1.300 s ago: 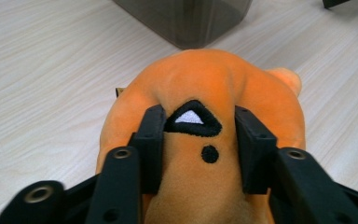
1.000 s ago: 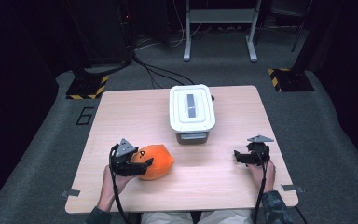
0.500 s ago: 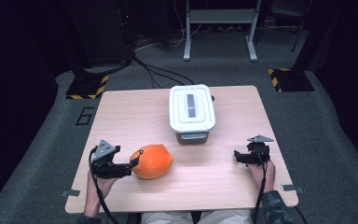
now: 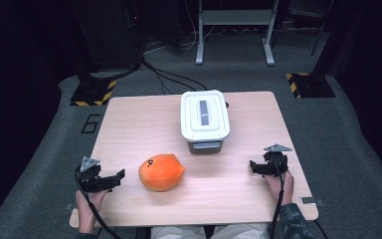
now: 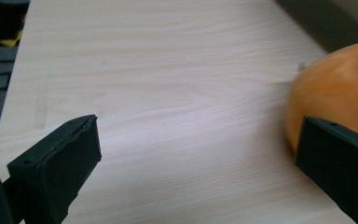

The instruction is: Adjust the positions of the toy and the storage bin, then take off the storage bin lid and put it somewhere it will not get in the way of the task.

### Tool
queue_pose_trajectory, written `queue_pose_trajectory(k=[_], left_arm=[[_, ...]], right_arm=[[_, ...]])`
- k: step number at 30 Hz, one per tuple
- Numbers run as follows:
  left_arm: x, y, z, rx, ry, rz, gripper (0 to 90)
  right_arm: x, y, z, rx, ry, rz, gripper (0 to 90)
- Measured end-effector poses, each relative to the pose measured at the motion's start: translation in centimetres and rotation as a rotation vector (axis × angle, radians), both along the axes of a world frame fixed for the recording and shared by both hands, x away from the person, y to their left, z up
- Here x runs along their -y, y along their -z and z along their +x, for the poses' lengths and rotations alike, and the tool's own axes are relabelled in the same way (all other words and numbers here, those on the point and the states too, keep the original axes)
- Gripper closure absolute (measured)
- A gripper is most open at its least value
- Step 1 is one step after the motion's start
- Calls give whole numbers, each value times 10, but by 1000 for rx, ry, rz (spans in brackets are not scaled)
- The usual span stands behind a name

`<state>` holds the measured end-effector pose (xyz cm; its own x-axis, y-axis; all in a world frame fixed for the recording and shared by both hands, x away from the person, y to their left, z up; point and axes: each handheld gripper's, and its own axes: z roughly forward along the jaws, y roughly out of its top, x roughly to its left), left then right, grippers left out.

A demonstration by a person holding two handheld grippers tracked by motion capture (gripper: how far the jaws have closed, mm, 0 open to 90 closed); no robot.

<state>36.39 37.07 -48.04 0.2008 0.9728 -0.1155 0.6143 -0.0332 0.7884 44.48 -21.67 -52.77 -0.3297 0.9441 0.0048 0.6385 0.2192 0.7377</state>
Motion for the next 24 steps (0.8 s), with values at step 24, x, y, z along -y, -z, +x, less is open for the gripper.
queue_pose_trajectory(k=[24], left_arm=[[8, 51, 17, -95, -85, 128, 1]], right_arm=[[-6, -48, 5, -34, -35, 82, 74]])
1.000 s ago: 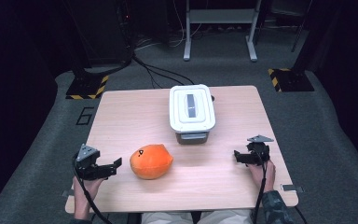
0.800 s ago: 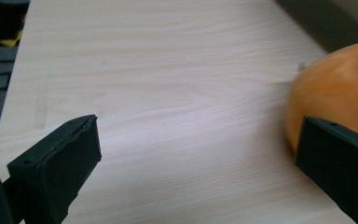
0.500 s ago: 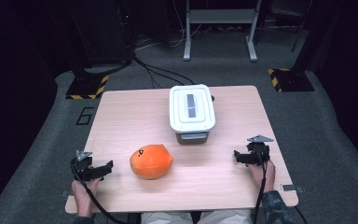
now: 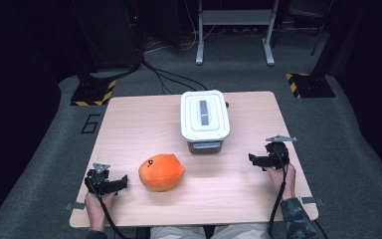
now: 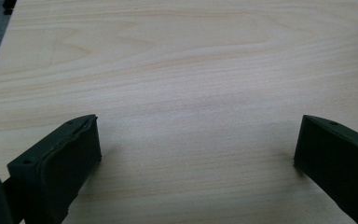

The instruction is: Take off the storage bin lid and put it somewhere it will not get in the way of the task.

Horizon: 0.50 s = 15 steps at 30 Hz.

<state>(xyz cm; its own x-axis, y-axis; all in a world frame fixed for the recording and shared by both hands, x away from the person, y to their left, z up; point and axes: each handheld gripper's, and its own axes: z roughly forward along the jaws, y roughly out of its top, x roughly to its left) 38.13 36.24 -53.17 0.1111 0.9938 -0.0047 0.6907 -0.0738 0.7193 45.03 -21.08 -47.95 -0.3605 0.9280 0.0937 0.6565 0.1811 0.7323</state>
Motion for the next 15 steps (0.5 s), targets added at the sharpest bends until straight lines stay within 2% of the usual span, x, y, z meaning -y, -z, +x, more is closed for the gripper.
queue_pose_trajectory(k=[1, 3, 5, 6, 10, 12, 13, 14, 15], left_arm=[[0, 0, 0, 0, 0, 0, 1], [0, 0, 0, -3, 4, 0, 2], [0, 0, 0, -2, 5, 1, 2], [0, 0, 0, -4, 6, -2, 2], [0, 0, 0, -3, 8, -1, 2], [0, 0, 0, -3, 9, -1, 2], [0, 0, 0, -3, 9, -1, 2], [0, 0, 0, -3, 9, -2, 2], [0, 0, 0, -3, 9, -2, 2]], right_arm=[[0, 0, 0, 0, 0, 0, 74], [-9, -13, 3, 2, -15, 3, 82], [-12, -17, 4, 4, -21, 4, 82], [-17, -26, 6, 5, -34, 5, 83], [-26, -39, 9, 9, -57, 9, 90], [-34, -53, 12, 23, -70, 2, 95], [-34, -53, 12, 23, -70, 2, 95], [-38, -63, 15, 33, -82, 5, 96], [-38, -63, 15, 33, -82, 5, 96]])
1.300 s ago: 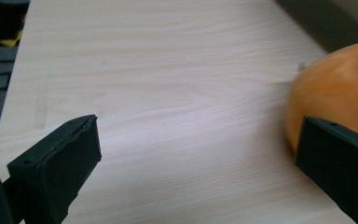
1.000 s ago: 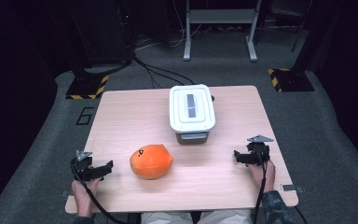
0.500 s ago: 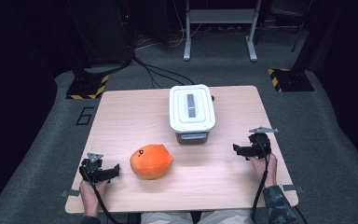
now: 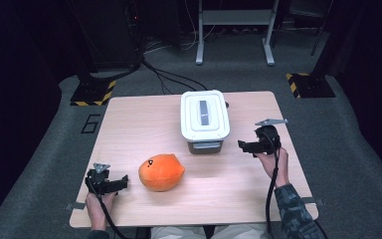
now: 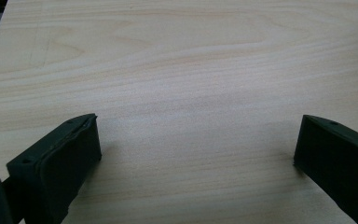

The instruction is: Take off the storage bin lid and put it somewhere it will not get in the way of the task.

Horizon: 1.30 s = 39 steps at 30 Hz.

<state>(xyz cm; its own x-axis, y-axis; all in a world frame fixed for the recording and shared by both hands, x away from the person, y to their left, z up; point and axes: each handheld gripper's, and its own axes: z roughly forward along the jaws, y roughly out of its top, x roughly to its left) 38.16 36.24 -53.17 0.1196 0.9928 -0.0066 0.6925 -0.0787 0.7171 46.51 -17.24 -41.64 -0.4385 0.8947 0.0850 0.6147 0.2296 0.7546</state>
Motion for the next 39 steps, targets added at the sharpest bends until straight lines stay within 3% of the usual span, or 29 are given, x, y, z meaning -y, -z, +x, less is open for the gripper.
queue_pose_trajectory(k=[5, 15, 31, 39], left_arm=[[0, 0, 0, 0, 1, 1, 2], [0, 0, 0, 1, 2, 2, 3], [0, 0, 0, 1, 1, 1, 3], [0, 0, 0, 2, 1, 1, 3]], right_arm=[[-16, -31, 10, 33, -34, -9, 106], [-49, -63, 39, 24, -64, -37, 110], [-95, -70, 82, -44, -84, -68, 97], [-116, -67, 97, -86, -99, -85, 77]])
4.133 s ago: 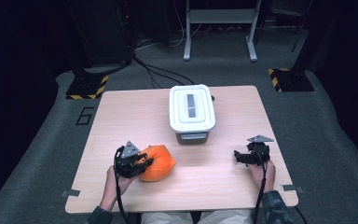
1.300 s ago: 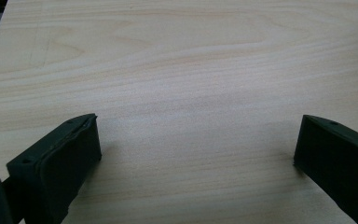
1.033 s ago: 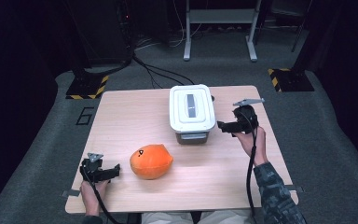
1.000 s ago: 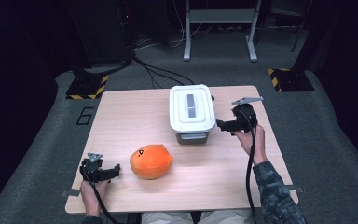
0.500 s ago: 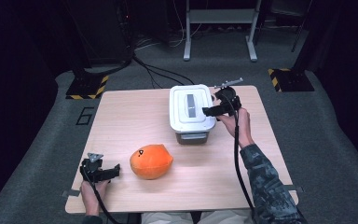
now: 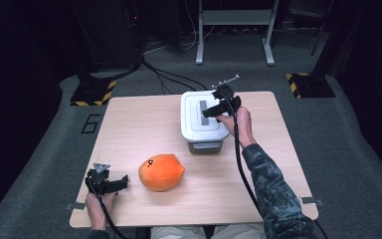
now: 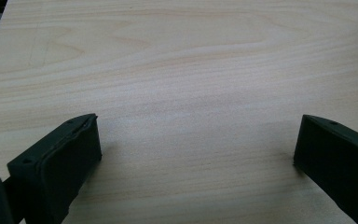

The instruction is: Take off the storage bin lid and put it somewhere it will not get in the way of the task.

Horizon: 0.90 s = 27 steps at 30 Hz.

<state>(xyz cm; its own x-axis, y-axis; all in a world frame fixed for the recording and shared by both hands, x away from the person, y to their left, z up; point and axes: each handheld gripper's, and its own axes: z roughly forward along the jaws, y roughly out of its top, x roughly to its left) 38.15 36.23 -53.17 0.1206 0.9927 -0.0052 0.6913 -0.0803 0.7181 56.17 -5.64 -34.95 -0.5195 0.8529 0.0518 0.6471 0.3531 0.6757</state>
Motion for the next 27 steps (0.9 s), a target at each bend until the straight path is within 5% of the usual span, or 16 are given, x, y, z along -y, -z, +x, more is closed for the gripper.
queue_pose_trajectory(k=[15, 20, 27], left_arm=[[0, 0, 0, 0, 1, 0, 3], [0, 0, 0, 0, 1, 0, 4], [0, 0, 0, 3, -1, 0, 4]], right_arm=[[-30, 14, 20, -78, -19, -22, 3], [-38, 19, 24, -80, 4, -56, 231], [-35, 20, 31, -111, 40, -23, 425]])
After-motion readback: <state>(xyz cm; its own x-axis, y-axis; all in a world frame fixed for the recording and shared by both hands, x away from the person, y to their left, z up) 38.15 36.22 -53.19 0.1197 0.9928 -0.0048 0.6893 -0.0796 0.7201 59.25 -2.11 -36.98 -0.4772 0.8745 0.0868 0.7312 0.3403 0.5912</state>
